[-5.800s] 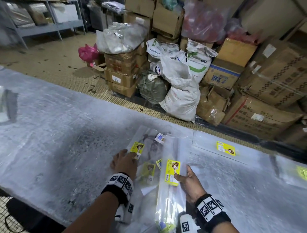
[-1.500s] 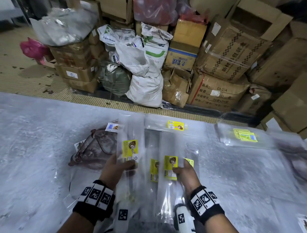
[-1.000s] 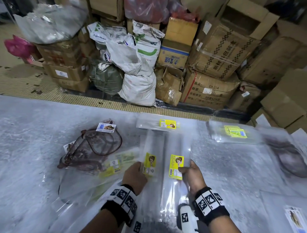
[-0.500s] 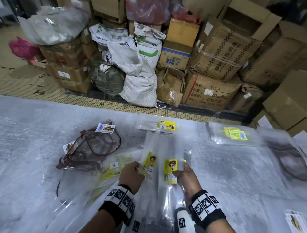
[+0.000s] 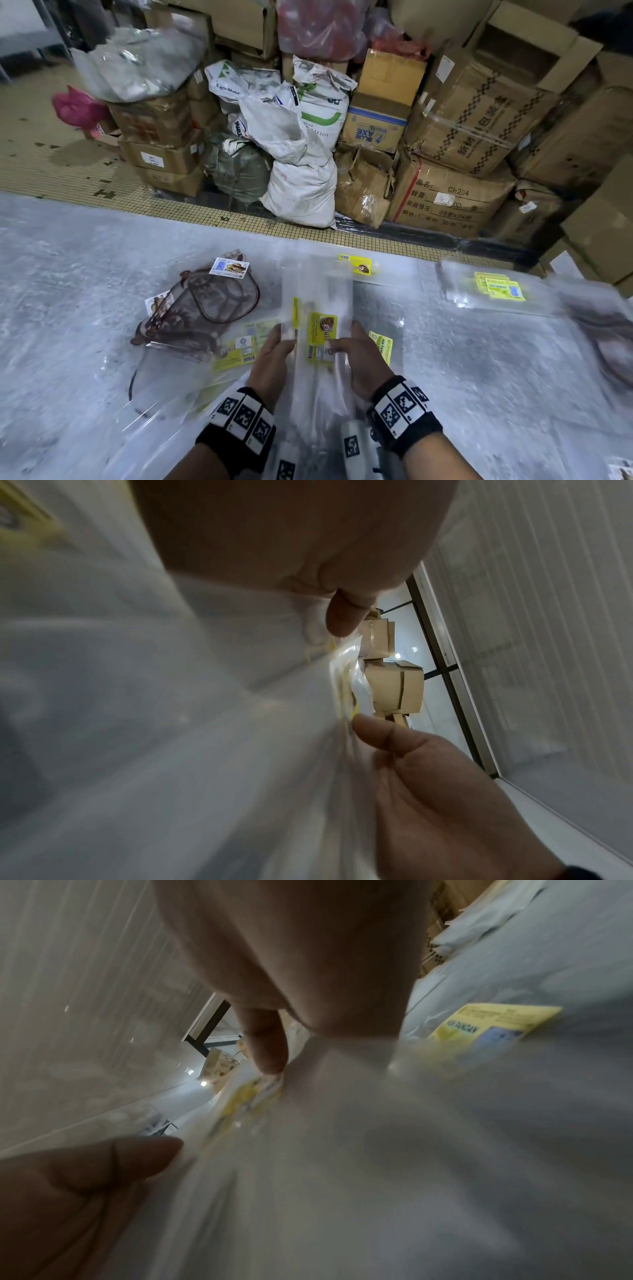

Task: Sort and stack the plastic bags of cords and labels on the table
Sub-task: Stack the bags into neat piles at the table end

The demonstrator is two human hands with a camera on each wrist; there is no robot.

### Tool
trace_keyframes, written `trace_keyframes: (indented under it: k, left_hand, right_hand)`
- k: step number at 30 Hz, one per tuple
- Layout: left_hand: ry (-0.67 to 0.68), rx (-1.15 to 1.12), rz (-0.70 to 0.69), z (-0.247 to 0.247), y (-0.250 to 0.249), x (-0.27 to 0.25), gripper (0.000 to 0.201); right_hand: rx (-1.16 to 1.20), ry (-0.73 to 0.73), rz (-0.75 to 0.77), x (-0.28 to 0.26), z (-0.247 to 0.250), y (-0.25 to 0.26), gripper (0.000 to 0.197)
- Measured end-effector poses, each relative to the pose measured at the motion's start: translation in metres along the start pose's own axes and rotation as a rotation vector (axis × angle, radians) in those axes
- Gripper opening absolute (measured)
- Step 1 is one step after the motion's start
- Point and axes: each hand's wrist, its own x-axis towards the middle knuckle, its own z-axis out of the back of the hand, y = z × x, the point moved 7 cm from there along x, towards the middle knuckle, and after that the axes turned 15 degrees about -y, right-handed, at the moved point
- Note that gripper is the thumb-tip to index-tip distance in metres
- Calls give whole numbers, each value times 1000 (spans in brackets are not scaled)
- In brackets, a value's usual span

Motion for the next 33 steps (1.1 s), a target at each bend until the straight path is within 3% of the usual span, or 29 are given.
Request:
trace_keyframes:
  k: [4, 7, 11, 13, 16, 20, 24, 27, 30, 33]
  left_hand:
    - [1, -19, 5, -3, 3, -1, 32]
    - [62, -40, 27, -11, 5, -4, 29]
    - [265, -195, 162, -25, 8, -5, 71]
    - [276, -159, 154, -24, 5, -5, 57]
    - [235, -106, 65, -19, -5, -6, 40]
    - [191, -110, -22, -18, -10, -7, 44]
    - [-34, -153, -60, -1, -6, 12, 43]
    - [-208, -145, -59, 13, -13, 24, 34]
    - [-268, -104, -20, 12, -12, 28, 24]
    - [-341, -41, 24, 10, -6, 30, 46]
  right_hand:
    - [45, 83, -49, 3, -7, -2, 46]
    - [-39, 65, 2, 3, -8, -1, 48]
    - [-155, 80, 103, 2, -10, 3, 60]
    - [-194, 95, 143, 1, -8, 7, 47]
    - [-269, 133, 226, -4, -7, 12, 46]
    - [-333, 148, 300, -3, -6, 11, 46]
    - [-148, 154, 53, -3, 9, -2, 59]
    - [28, 262, -46, -14, 17, -8, 48]
    - [132, 220, -121, -13, 21, -19, 49]
    - [383, 204, -266, -15, 15, -21, 36]
